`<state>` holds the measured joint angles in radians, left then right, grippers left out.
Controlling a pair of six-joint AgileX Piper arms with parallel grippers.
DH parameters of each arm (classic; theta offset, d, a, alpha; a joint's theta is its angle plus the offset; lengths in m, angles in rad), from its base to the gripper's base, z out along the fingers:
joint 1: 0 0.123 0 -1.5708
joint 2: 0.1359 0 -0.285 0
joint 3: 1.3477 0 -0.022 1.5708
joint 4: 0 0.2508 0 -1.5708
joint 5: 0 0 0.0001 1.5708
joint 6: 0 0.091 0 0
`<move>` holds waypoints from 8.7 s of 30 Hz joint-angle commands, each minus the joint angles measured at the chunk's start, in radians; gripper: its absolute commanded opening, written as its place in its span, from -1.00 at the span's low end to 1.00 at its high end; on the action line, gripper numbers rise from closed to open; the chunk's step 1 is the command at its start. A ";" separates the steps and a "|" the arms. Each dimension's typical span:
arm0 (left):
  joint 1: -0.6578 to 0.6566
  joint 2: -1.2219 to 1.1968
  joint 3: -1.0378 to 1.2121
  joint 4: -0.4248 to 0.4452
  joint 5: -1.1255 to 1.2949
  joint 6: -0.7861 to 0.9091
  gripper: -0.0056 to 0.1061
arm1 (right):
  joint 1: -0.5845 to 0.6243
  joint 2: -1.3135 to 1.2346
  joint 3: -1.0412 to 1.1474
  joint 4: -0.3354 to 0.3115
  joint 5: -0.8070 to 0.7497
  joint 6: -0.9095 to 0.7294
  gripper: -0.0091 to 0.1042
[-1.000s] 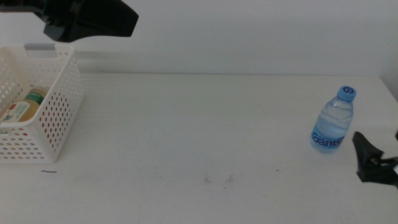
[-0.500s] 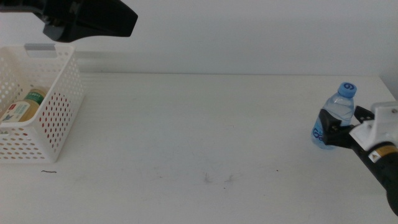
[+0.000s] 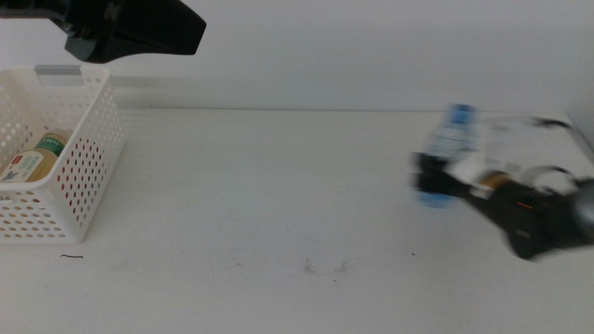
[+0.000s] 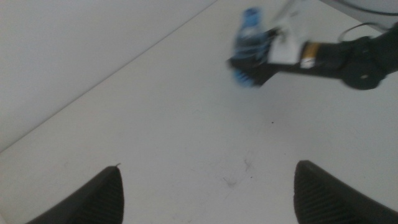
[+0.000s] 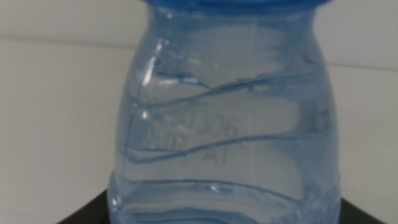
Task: Use arms to grab the bottles and put them into the dustbin to the left of the table.
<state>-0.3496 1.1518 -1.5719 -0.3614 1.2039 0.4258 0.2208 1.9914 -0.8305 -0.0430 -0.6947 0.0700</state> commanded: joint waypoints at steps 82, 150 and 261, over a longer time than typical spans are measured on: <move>-0.158 -0.011 1.091 0.563 -1.626 -0.512 0.78 | 0.417 -0.684 -0.511 -0.051 1.298 0.050 0.70; 0.195 0.259 0.346 0.122 -0.518 -0.152 -0.93 | 0.417 -0.684 -0.511 -0.051 1.298 0.050 0.70; 0.369 -1.152 1.498 0.252 -0.959 -0.296 0.78 | -0.137 -1.823 0.656 -0.065 0.910 0.050 0.70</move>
<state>0.0196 0.0109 -0.0842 -0.1009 0.2627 0.1390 0.0970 0.2202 -0.2044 -0.0906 0.2192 0.1234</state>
